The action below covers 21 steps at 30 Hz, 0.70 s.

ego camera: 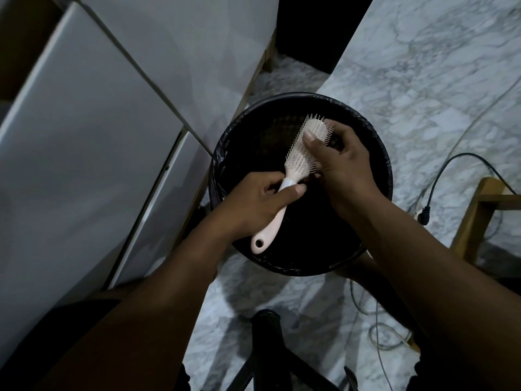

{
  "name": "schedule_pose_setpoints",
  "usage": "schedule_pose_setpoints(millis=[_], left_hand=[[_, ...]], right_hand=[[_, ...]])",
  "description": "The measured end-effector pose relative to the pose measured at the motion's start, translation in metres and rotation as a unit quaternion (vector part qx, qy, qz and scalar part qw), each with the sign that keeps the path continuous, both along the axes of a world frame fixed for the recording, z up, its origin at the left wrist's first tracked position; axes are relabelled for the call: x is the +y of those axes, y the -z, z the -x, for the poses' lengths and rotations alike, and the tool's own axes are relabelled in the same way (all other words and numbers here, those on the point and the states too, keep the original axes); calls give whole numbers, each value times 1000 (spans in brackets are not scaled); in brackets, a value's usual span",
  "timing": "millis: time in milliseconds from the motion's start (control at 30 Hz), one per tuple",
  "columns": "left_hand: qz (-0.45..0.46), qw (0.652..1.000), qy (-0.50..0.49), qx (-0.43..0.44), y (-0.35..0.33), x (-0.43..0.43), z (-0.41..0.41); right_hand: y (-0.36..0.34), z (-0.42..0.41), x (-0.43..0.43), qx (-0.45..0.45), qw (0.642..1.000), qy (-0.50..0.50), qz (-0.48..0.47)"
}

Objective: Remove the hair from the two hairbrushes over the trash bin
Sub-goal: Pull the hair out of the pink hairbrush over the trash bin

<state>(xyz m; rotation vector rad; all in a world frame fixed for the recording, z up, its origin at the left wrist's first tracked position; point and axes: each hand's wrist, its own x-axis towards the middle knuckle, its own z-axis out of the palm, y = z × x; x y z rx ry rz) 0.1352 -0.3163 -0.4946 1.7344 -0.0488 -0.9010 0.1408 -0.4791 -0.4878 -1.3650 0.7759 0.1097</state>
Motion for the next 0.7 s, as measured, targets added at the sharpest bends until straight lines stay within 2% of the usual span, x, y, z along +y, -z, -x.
schedule_pose_setpoints(millis=[200, 267, 367, 433, 467, 533, 600, 633, 700], left_hand=[[12, 999, 17, 31, -3, 0, 4], [5, 999, 20, 29, -3, 1, 4], [-12, 999, 35, 38, -2, 2, 4], [-23, 998, 46, 43, -2, 2, 5], [-27, 998, 45, 41, -2, 2, 5], [-36, 998, 33, 29, 0, 3, 4], [-45, 998, 25, 26, 1, 6, 2], [-46, 998, 26, 28, 2, 6, 1], [-41, 998, 31, 32, 2, 6, 2]], right_hand=[[9, 0, -5, 26, 996, 64, 47], [10, -2, -7, 49, 995, 80, 28], [9, -5, -14, 115, 984, 121, -62], [6, -7, -22, 147, 978, 126, -75], [5, -7, -22, 138, 984, 97, -60], [7, -4, -20, 73, 997, -27, 6], [11, 2, -15, 25, 981, -157, 111], [13, 3, -14, 13, 970, -184, 157], [17, 3, -17, 0, 966, -163, 201]])
